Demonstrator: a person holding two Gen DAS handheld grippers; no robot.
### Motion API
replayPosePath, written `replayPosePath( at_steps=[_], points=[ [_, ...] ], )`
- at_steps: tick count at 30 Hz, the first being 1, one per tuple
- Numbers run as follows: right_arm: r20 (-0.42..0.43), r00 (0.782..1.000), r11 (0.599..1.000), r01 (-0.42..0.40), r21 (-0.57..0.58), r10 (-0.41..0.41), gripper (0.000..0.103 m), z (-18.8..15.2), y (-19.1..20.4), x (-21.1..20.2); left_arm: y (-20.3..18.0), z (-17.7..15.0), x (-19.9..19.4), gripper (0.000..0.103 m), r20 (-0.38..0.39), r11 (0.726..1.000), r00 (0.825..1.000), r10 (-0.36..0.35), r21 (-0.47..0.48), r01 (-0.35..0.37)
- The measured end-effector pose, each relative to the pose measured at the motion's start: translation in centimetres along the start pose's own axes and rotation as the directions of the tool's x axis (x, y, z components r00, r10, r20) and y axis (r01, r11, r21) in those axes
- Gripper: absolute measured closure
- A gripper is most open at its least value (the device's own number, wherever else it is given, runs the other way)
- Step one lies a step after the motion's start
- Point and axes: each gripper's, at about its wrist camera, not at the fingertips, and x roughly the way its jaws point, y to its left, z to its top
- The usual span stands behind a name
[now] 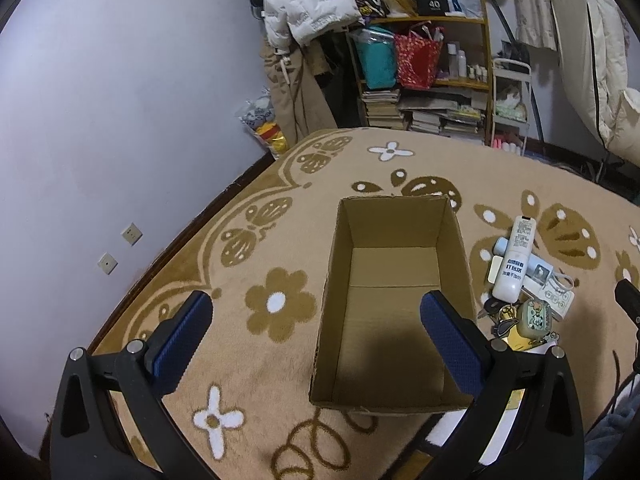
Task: Organize rigid objects
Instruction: 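Grip the box wall with the left tool while the right tool grasps the white charger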
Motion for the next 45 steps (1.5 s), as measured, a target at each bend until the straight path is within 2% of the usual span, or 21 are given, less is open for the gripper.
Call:
replayPosePath(
  at_steps=[3, 7, 15, 18, 23, 28, 31, 36, 38, 39, 41, 42, 45],
  points=[
    [-0.020, 1.000, 1.000, -0.006, 0.002, 0.006, 0.000, -0.1, -0.2, 1.1, -0.2, 0.5, 0.9, 0.000, -0.021, 1.000, 1.000, -0.015, 0.010, 0.016],
    [-0.055, 0.998, 1.000, -0.015, 0.001, 0.015, 0.000, 0.0, 0.0, 2.7, 0.0, 0.9, 2.3, 0.000, -0.049, 0.998, 0.997, -0.059, -0.024, 0.058],
    [-0.149, 0.989, 0.999, -0.002, -0.032, -0.002, 0.000, -0.9, 1.0, 6.2, 0.8, 1.0, 5.7, 0.000, -0.109, 0.998, 0.993, -0.036, -0.064, 0.029],
    [-0.174, 0.985, 0.999, 0.003, -0.043, -0.010, 0.000, -1.2, 1.4, 7.3, 1.5, 0.7, 7.0, 0.000, -0.143, 0.997, 0.989, -0.030, -0.078, 0.019],
    [-0.200, 0.980, 0.998, 0.003, -0.060, -0.015, 0.000, -1.8, 1.7, 8.3, 2.8, 0.0, 9.0, 0.000, -0.202, 0.989, 0.977, -0.072, -0.143, 0.044],
    [-0.239, 0.971, 0.998, 0.000, -0.070, -0.016, 0.000, -2.2, 2.0, 9.2, 2.7, -0.8, 10.3, 0.002, -0.255, 0.989, 0.964, -0.079, -0.143, 0.043],
    [-0.263, 0.965, 0.997, -0.004, -0.075, -0.016, 0.000, -2.7, 2.3, 9.8, 2.5, -1.4, 11.0, 0.008, -0.296, 0.989, 0.951, -0.086, -0.142, 0.045],
    [-0.307, 0.951, 0.995, -0.009, -0.101, -0.023, 0.000, -3.5, 3.1, 10.7, 1.8, -2.4, 11.8, 0.032, -0.352, 0.991, 0.931, -0.099, -0.117, 0.061],
    [-0.328, 0.944, 0.993, -0.012, -0.114, -0.026, 0.000, -3.8, 3.3, 11.0, 1.6, -2.7, 12.4, 0.059, -0.386, 0.990, 0.915, -0.117, -0.123, 0.075],
    [-0.342, 0.939, 0.992, -0.012, -0.123, -0.031, 0.000, -4.0, 3.5, 11.2, 1.5, -3.1, 12.8, 0.064, -0.420, 0.987, 0.897, -0.134, -0.135, 0.084],
    [-0.374, 0.927, 0.992, -0.024, -0.127, -0.026, 0.000, -4.3, 3.4, 11.6, 1.5, -3.6, 13.4, 0.077, -0.452, 0.983, 0.878, -0.155, -0.157, 0.093],
    [-0.389, 0.921, 0.992, -0.034, -0.119, -0.015, 0.000, -4.4, 3.2, 11.8, 1.4, -3.8, 13.7, 0.080, -0.465, 0.983, 0.871, -0.157, -0.160, 0.092],
    [-0.436, 0.900, 0.995, -0.054, -0.079, 0.014, 0.000, -4.7, 2.9, 12.1, 1.2, -4.2, 13.8, 0.083, -0.475, 0.982, 0.865, -0.163, -0.159, 0.097]
  ],
)
